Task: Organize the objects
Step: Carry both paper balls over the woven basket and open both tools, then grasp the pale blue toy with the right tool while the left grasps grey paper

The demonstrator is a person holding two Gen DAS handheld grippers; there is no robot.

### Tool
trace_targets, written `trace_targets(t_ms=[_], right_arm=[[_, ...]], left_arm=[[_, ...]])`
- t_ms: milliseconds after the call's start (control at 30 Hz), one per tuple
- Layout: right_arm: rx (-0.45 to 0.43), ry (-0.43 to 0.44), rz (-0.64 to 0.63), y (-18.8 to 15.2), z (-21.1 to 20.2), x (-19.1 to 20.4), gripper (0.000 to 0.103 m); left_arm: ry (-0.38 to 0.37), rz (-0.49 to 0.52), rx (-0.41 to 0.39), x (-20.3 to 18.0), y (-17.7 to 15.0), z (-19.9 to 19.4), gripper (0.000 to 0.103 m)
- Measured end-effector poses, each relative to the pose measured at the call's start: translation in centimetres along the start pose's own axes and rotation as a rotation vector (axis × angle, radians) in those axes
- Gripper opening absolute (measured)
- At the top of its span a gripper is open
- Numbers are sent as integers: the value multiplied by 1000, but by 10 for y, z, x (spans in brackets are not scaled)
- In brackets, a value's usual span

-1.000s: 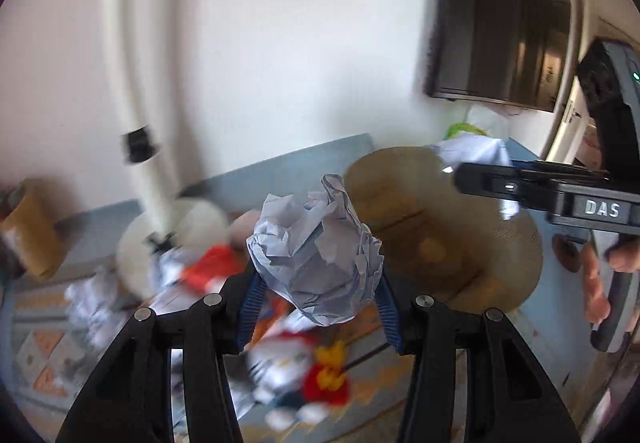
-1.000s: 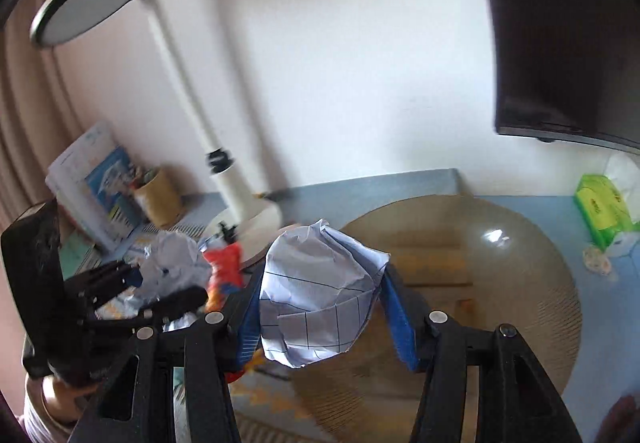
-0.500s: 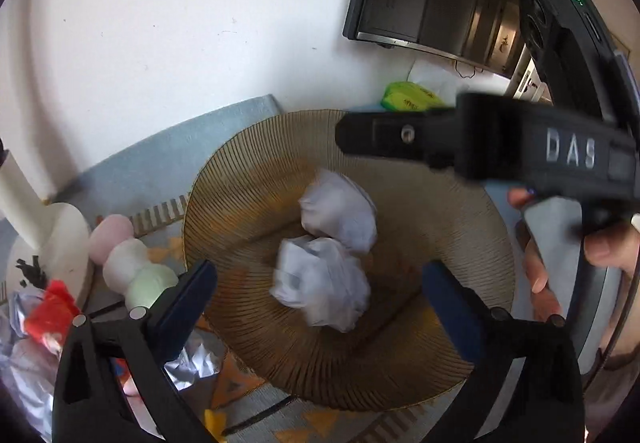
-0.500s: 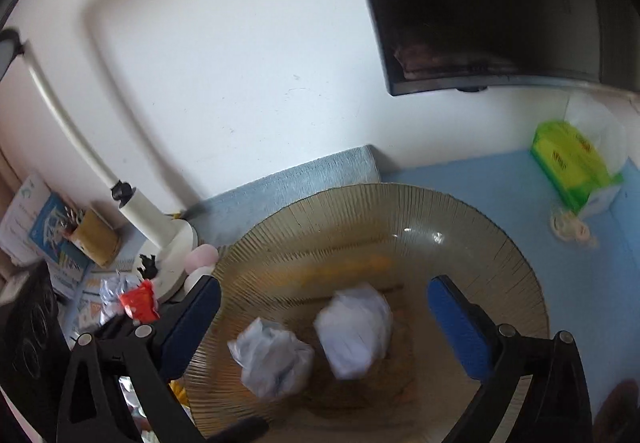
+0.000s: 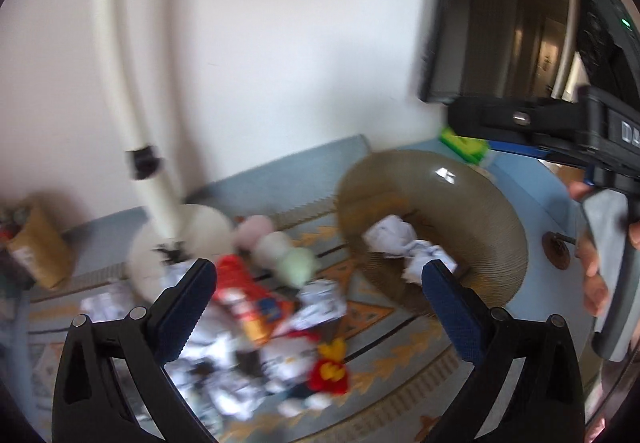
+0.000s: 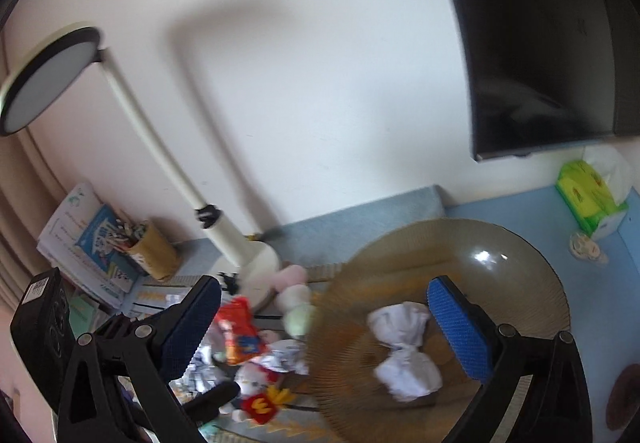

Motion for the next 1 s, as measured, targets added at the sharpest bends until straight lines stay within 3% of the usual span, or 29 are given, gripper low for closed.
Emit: trace_targets(t_ms=[167, 333, 467, 733, 867, 1000], right_arm=[[-15, 41, -65, -11, -9, 61, 103], [21, 70, -133, -45, 1, 112, 103], [97, 69, -204, -93, 29, 138, 103], [306, 32, -288, -210, 108, 143, 103], [402, 15, -296, -251, 140, 141, 103], [391, -44, -349, -262, 156, 141, 103]], left_arm=[[143, -41, -21, 61, -11, -34, 103], [204, -95, -1, 114, -38, -47, 103], [243, -112, 53, 147, -81, -42, 103], [218, -246, 168, 178, -161, 1, 103], [206, -353, 158, 191, -166, 19, 103], [246, -356, 171, 199, -163, 38, 103]])
Point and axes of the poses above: each gripper's, at about its wrist camera, not at the fingertips, and z roughly the way its jaws point, x to its left, y to its top, the point moved 5 cm from there along z, roughly the way its jaws point, and after that the axes turned 8 degrees about y, right-handed, at the moved point
